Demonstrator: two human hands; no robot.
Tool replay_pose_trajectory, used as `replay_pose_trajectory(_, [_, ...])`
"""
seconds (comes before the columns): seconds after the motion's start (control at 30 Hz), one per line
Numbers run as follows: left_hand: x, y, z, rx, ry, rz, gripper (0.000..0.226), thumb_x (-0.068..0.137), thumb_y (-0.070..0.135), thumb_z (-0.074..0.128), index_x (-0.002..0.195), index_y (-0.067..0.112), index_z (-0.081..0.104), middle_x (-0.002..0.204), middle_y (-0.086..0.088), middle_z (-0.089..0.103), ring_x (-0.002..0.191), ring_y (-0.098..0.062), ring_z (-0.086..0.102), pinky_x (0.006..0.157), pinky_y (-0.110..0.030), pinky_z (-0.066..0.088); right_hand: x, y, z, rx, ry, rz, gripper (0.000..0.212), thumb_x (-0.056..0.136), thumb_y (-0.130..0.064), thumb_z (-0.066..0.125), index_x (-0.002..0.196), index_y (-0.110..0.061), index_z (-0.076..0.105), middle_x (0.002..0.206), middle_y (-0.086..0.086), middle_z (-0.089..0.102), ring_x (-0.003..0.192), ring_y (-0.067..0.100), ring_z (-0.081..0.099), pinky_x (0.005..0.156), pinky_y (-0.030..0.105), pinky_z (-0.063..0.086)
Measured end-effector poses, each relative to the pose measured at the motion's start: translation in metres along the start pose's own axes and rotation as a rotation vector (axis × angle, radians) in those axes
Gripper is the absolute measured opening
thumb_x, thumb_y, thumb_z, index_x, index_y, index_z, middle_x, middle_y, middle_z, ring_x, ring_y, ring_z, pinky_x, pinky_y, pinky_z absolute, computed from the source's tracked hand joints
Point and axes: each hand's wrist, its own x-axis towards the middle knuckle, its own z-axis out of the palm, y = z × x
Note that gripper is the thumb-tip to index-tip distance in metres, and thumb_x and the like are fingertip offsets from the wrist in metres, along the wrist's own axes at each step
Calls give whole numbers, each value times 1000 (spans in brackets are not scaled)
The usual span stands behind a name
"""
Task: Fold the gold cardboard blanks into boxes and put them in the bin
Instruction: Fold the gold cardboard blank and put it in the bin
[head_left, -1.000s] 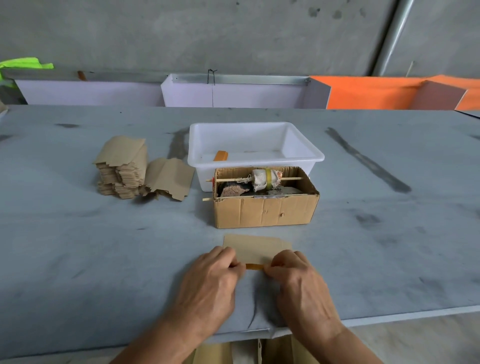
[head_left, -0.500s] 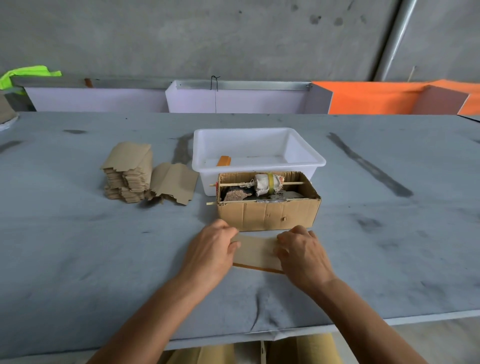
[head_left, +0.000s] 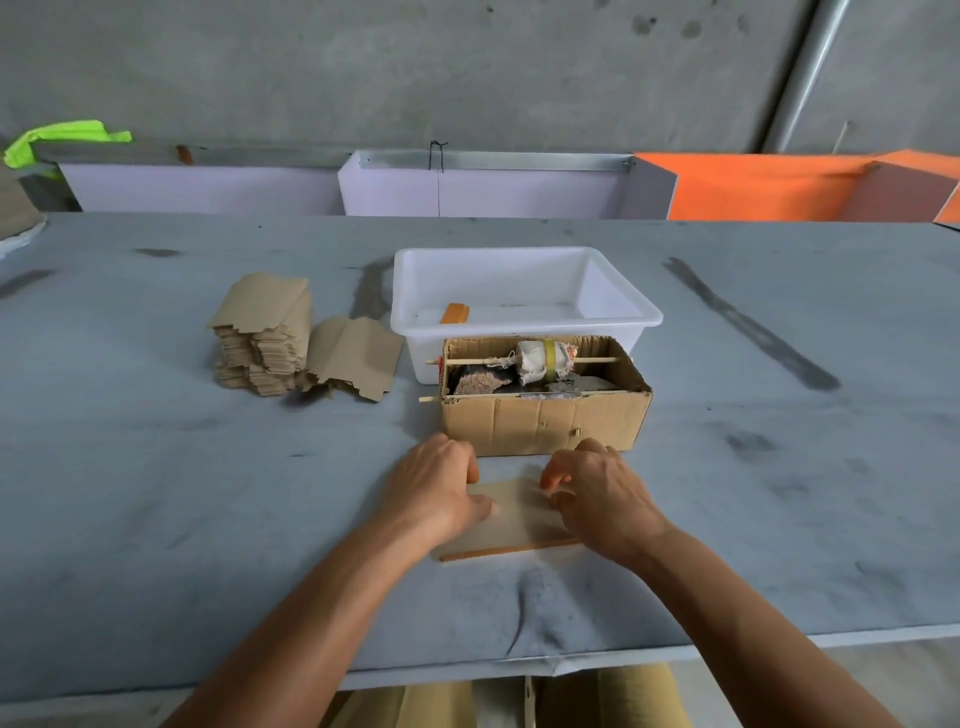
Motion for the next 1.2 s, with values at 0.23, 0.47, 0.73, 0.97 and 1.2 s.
replay_pose_trajectory(0.23, [3,-1,-1,-272,-40,-40,25,73,18,80,93,17,65,79,7,54,79,-14,54,73,-25,46,1,1,3,45,44,-103,34,89,-8,59,121,-19,62,123,1,54,107,23,49,89,33,46])
replay_pose_trajectory(0.47, [3,-11,4,-357,42,13,13,80,7,71,88,18,74,73,6,64,69,-8,58,68,-21,49,6,0,5,33,69,-157,25,93,-13,57,113,-22,68,118,0,59,107,18,48,89,26,43])
replay_pose_trajectory(0.73, [3,-16,3,-238,110,126,15,82,10,69,90,21,76,83,7,66,75,-6,56,71,-17,42,6,-1,0,59,102,-227,18,90,-9,60,99,-18,73,106,1,66,98,15,54,87,26,45])
replay_pose_trajectory(0.97, [-4,-17,0,133,189,457,18,85,7,64,93,18,76,90,0,66,94,-19,53,82,-31,41,-1,1,3,-146,252,-419,13,75,-2,73,71,-14,72,71,2,64,75,26,57,61,37,46])
replay_pose_trajectory(1.2, [-19,-4,-12,520,191,663,18,47,4,77,45,14,61,53,0,50,57,-19,57,46,-23,44,-7,-4,-2,-460,231,-586,20,53,-2,78,59,-19,70,64,-1,59,64,20,58,54,29,46])
